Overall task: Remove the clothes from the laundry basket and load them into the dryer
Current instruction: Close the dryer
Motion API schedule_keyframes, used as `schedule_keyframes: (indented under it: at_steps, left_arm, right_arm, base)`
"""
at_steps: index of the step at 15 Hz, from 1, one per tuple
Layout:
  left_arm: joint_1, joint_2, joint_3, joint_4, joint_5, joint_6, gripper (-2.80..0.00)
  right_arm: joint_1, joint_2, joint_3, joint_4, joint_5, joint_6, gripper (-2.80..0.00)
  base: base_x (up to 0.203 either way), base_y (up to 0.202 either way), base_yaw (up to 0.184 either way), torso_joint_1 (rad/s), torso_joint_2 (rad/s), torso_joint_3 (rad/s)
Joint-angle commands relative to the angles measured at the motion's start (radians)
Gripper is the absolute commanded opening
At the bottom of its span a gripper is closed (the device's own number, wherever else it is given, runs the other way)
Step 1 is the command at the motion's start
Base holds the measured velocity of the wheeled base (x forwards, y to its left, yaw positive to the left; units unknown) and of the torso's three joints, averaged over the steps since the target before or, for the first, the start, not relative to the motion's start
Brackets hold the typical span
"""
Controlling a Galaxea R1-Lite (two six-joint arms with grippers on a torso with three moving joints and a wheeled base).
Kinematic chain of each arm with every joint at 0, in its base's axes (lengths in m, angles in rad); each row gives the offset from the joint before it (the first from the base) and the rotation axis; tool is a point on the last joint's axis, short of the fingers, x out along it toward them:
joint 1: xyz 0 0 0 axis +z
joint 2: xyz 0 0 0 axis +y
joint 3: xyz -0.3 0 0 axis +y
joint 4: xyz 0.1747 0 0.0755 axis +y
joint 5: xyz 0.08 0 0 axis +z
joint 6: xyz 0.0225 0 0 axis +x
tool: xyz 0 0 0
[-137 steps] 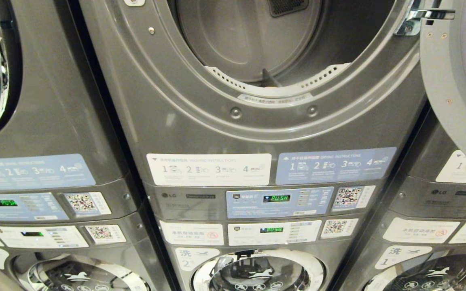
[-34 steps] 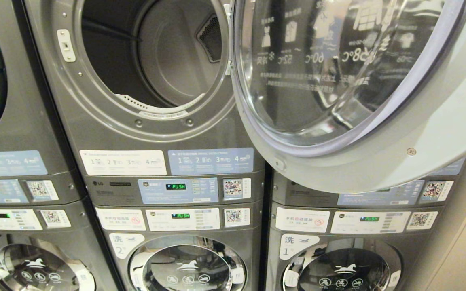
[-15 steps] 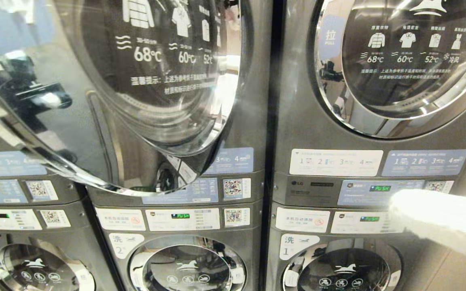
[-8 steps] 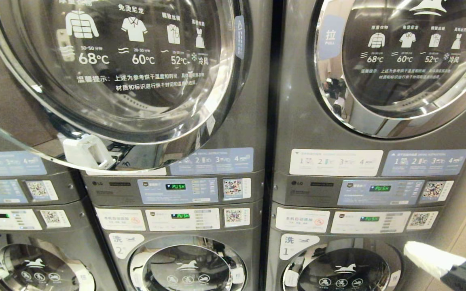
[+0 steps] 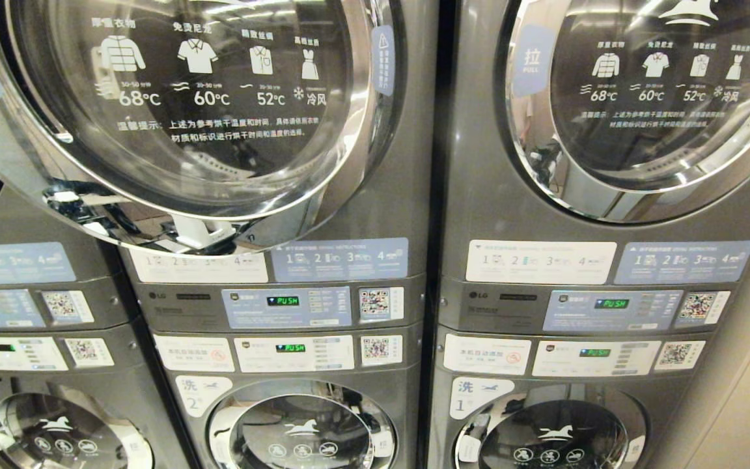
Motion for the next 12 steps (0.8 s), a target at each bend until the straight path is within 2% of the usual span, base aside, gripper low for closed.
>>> schedule_keyframes:
  at_steps: [1,4,5,7,12]
  left_arm:
    - [0.0,-0.001,0.0,0.0,0.001,0.0,-2.8]
    - [0.0,-0.002,0.0,0.0,0.001,0.0,-2.8]
    - [0.0,-0.002,0.0,0.0,0.001,-0.002,-2.8]
    - [0.0,-0.002,0.0,0.0,0.001,-0.005,-2.8]
    - [0.0,-0.002,0.0,-0.002,0.0,-0.002,-2.8]
  right_arm:
    - [-0.064,-0.055,-0.011,0.06,0.002,0.0,-2.8]
    - [-0.352,-0.009,-0.012,0.058,0.004,0.004,-2.8]
    - [-0.393,-0.025,-0.011,0.055,0.005,0.007,-2.8]
    - [-0.423,-0.121,-0.011,0.053,0.005,0.007,-2.8]
    - [-0.517,-0.469,-0.011,0.051,0.011,-0.008,-2.8]
  base:
    - [0.0,0.0,0.0,0.0,0.0,0.0]
    - [0.0,0.0,0.0,0.0,0.0,0.0]
    - [0.0,0.0,0.0,0.0,0.0,0.0]
    - [0.0,0.0,0.0,0.0,0.0,0.0]
    - [0.0,0.0,0.0,0.0,0.0,0.0]
